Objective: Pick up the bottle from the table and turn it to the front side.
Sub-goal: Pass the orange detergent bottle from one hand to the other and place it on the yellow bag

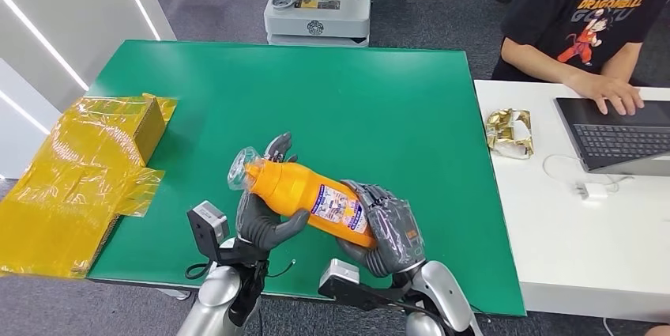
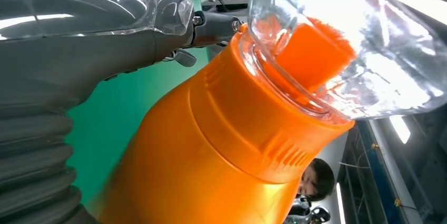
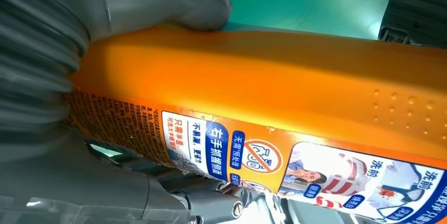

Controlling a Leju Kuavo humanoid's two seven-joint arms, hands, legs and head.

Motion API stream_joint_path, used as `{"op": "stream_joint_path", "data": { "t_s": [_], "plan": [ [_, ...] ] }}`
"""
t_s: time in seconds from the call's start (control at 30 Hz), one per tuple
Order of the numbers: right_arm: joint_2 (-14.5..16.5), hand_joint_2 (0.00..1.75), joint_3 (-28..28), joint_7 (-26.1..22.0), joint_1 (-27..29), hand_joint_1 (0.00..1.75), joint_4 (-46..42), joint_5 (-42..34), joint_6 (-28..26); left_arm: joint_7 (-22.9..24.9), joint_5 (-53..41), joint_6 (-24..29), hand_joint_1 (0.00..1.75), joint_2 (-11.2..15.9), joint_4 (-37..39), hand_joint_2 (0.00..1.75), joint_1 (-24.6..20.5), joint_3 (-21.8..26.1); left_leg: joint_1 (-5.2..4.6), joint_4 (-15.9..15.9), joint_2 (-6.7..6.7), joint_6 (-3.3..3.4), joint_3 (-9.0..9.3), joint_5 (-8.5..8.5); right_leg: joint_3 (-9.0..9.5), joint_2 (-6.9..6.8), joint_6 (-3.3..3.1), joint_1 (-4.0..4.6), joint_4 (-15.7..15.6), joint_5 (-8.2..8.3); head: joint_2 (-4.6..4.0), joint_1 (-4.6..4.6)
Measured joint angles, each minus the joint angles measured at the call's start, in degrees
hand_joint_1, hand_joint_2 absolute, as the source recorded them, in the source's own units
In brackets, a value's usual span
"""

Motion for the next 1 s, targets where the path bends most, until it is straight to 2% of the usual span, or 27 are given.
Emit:
{"op": "stream_joint_path", "data": {
  "t_s": [0.3, 0.8, 0.83, 0.93, 1.0],
  "plan": [
    [0.00, 1.75, 0.16, 1.25, -0.33, 1.75, 1.68, 0.66, 5.54, -0.32, 0.63, 1.69, 0.00, 0.00, 0.28, 1.75, 0.08, -0.01, 0.00, 0.00, 0.00, 0.00, 0.00, 0.00, 0.00, 0.00, 0.00, 0.00, 0.00, 0.00, 0.00, 0.01],
    [0.00, 1.75, 0.56, 1.67, -0.59, 1.75, 2.34, 0.92, 6.92, -1.17, 1.29, 4.23, 0.00, 0.00, 0.16, 1.75, 0.94, -0.01, 0.00, 0.00, 0.00, 0.00, 0.01, 0.00, 0.00, 0.00, 0.00, 0.00, 0.00, 0.00, 0.00, 0.01],
    [0.00, 1.75, 0.60, 1.68, -0.55, 1.75, 2.34, 0.93, 6.97, -1.24, 1.32, 4.37, 0.39, 0.00, 0.10, 1.75, 1.02, -0.02, 0.00, 0.00, 0.00, 0.00, 0.01, 0.00, 0.00, 0.00, 0.00, 0.00, 0.00, 0.00, 0.00, 0.01],
    [0.00, 1.75, 0.76, 1.73, -0.49, 1.75, 2.34, 0.94, 6.99, -1.27, 1.19, 4.35, 1.70, 0.02, -0.21, 1.75, 1.12, -0.13, 0.00, 0.00, 0.00, 0.00, 0.01, 0.00, 0.00, 0.00, 0.00, 0.00, 0.00, 0.00, 0.00, 0.01],
    [0.00, 1.75, 0.83, 1.78, -0.58, 1.75, 2.37, 0.96, 6.99, -0.95, 0.49, 3.57, 1.75, 0.10, -0.45, 1.75, 1.13, -0.44, 0.00, 0.00, 0.00, 0.00, 0.00, 0.00, 0.00, 0.00, 0.00, 0.00, 0.00, 0.00, 0.00, 0.01]
  ]
}}
